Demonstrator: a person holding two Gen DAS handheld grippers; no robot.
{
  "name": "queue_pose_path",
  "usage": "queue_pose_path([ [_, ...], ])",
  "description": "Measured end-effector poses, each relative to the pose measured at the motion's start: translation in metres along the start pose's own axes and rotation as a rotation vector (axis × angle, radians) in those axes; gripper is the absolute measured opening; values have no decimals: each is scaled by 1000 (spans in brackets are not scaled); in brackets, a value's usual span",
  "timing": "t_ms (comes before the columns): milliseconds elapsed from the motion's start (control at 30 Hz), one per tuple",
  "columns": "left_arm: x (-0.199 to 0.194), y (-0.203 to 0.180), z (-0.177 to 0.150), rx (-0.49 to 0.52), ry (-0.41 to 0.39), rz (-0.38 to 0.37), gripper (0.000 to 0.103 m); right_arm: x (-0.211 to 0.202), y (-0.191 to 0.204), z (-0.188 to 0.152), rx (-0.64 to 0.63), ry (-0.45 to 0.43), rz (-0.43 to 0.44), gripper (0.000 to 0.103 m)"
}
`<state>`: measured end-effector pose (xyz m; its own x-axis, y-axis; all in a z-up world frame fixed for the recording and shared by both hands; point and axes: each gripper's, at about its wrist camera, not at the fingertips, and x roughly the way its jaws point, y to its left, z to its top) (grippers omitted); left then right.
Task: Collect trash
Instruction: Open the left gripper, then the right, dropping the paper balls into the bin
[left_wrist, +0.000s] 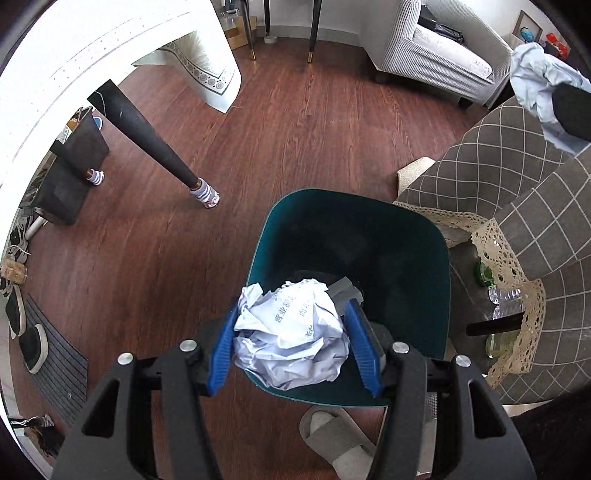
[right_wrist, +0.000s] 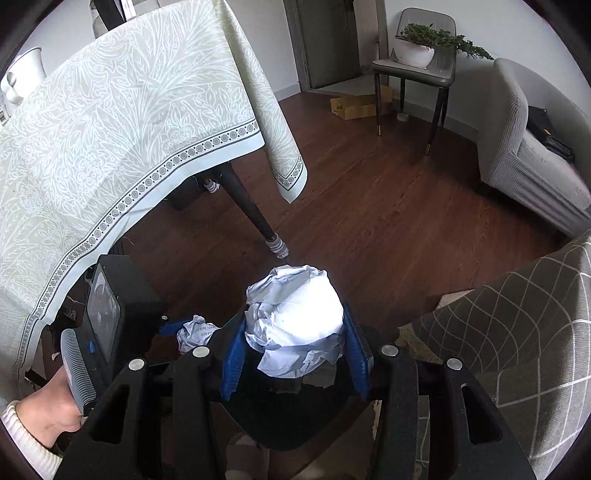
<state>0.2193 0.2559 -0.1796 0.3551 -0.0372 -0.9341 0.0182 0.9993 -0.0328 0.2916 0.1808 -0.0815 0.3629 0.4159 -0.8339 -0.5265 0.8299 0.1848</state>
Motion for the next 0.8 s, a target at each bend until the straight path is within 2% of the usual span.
queue_pose_path([
  [100, 0, -1, -1, 11, 9, 1, 66, 10, -1, -4, 9, 22, 14, 48],
  [267, -5, -5, -2, 30, -10, 3, 69, 21, 1, -7, 1, 45, 18, 48],
  [633, -42, -2, -1, 11, -116, 2, 69, 46, -3, -18, 21, 109, 25, 48],
  [800, -62, 3, 3, -16, -166, -16, 62, 57, -6, -24, 24, 139, 27, 48],
])
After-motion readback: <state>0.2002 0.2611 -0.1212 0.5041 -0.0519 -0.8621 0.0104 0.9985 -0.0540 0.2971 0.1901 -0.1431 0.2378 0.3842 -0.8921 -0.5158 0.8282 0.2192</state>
